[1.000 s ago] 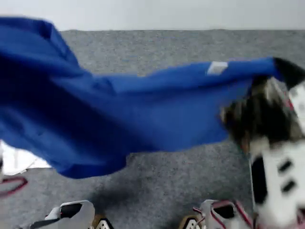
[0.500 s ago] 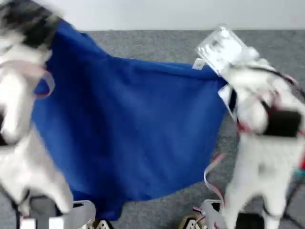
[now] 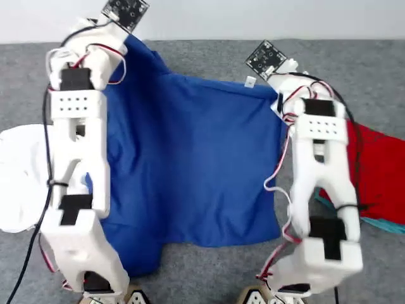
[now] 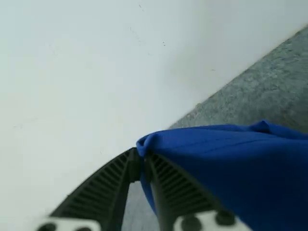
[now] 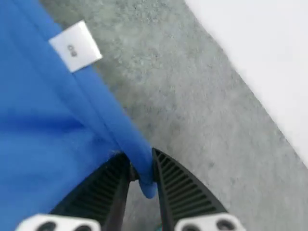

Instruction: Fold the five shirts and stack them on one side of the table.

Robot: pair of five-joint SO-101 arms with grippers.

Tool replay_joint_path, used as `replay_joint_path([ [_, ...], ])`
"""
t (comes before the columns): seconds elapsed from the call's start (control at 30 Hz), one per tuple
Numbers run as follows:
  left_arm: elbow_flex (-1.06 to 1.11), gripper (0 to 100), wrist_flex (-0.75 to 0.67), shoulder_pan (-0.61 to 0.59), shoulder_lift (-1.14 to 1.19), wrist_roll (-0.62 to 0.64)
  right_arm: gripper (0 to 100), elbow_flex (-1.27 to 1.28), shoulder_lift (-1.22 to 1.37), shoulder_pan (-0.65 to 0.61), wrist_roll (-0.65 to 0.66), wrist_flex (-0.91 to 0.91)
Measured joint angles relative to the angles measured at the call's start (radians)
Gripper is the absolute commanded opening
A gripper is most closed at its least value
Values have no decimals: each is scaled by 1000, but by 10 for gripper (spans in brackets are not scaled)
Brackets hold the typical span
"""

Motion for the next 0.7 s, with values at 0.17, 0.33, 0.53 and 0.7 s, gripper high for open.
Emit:
replay_joint_path([
  [0.17, 0, 15, -184, 0, 77, 0, 12, -147, 164, -2, 2, -115],
  [0.33, 0, 15, -304, 0, 144, -18, 12, -295, 301, -2, 3, -204],
  [0.53, 0, 15, -304, 0, 157, -20, 12, -348, 354, -2, 3, -209],
  [0.7, 0, 15, -83, 8, 106, -63, 12, -353, 353, -2, 68, -54],
])
